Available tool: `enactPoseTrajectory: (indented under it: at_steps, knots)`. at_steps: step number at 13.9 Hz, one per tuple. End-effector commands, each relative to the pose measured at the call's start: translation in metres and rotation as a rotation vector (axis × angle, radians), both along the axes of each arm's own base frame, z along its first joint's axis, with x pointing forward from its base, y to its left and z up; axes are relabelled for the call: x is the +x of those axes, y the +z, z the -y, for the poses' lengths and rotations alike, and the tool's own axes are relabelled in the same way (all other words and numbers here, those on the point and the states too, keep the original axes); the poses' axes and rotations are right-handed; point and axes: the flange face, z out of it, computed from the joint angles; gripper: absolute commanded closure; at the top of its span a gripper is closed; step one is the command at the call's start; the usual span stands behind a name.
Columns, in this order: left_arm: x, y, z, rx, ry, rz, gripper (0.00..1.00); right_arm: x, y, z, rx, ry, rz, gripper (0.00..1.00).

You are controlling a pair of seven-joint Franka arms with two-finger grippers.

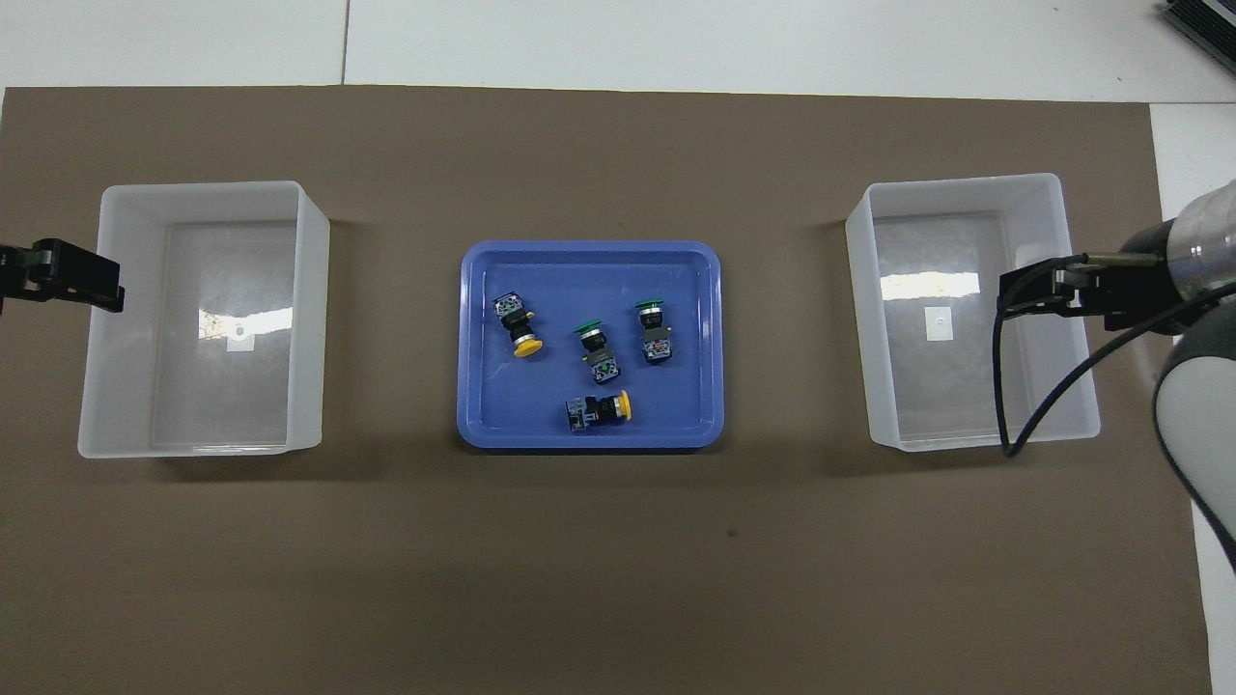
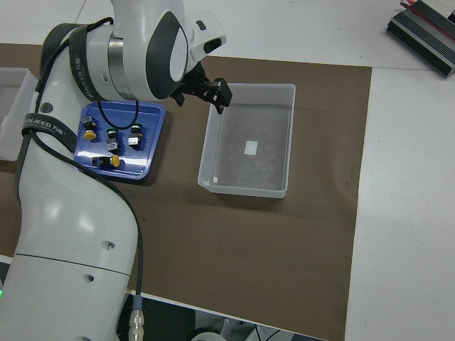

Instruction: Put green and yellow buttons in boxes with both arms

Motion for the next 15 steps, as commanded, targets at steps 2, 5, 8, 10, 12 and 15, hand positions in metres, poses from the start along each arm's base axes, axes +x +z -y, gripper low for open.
enactPoseTrajectory:
  at_steps: [2, 5, 8, 10, 12, 15]
  knots:
    - [-0.0082, 0.0015, -0.0019, 0.003, 0.012, 0.01, 0.0, -0.0055, -0.0007, -0.0032, -0.017, 0.028, 0.013, 0.0]
    - [-0.0082, 0.0015, -0.0019, 0.003, 0.012, 0.01, 0.0, -0.0054, 0.0, -0.0024, -0.017, 0.027, 0.015, 0.0]
    - [-0.0082, 0.0015, -0.0019, 0.003, 0.012, 0.01, 0.0, -0.0047, 0.0015, -0.0037, -0.003, 0.028, 0.019, 0.0]
    - [-0.0083, 0.0008, -0.0019, 0.003, 0.012, 0.008, 0.0, -0.0048, 0.0014, -0.0033, 0.001, 0.031, 0.017, 0.0]
    - [-0.0082, 0.0015, -0.0019, 0.003, 0.012, 0.01, 0.0, -0.0049, 0.0007, -0.0043, 0.003, 0.031, 0.015, 0.0]
    - [-0.0082, 0.0015, -0.0019, 0.003, 0.012, 0.01, 0.0, -0.002, 0.0014, -0.0063, 0.006, 0.031, 0.043, 0.0]
